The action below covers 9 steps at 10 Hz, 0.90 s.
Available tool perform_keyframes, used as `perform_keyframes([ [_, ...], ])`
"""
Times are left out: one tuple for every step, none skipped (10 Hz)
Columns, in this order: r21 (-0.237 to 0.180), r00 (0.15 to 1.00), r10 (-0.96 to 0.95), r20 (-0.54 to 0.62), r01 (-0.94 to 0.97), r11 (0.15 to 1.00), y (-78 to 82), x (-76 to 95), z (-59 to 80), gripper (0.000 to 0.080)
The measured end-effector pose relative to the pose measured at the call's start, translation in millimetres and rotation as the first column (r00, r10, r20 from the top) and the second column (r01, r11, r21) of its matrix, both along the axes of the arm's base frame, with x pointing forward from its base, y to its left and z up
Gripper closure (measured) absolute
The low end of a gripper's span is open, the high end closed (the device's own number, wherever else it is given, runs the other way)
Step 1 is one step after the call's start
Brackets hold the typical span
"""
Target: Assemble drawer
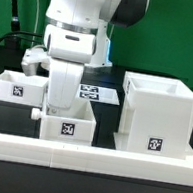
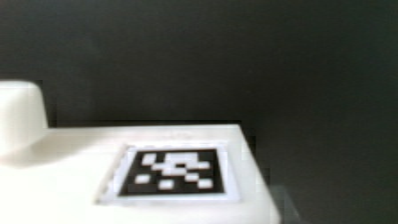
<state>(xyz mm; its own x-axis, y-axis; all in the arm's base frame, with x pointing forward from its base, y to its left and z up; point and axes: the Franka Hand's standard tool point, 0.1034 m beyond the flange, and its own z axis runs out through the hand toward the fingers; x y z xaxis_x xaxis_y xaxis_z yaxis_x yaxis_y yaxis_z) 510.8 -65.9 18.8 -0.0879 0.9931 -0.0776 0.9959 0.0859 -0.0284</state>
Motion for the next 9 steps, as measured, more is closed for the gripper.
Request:
perform_keyframes([
  [0.001,1.000,-0.024,-0.002,0.024,1.000,2.8,0.4,0.1,0.0757],
  [0.004,0.998,-0.061,0.005,0.061,0.998,10.1,4.0,1.2,0.0757],
  [0.008,0.996,-0.093,0.004,0.093,0.996,18.0,7.7,2.7,0.0757],
  [0.012,0.993,-0.121,0.005,0.121,0.993,24.7,12.2,4.1,0.0757],
  [0.018,0.989,-0.145,0.007,0.145,0.989,29.6,15.8,3.2,0.0757],
  [0.021,0.988,-0.156,0.005,0.156,0.988,31.1,16.8,0.3,0.0757],
  [0.020,0.987,-0.158,0.004,0.158,0.987,29.4,16.1,0.0,0.0757],
  [0.020,0.987,-0.159,0.004,0.159,0.987,29.1,15.9,-0.2,0.0757],
  [0.020,0.987,-0.159,0.003,0.159,0.987,29.0,15.7,-0.6,0.0757],
])
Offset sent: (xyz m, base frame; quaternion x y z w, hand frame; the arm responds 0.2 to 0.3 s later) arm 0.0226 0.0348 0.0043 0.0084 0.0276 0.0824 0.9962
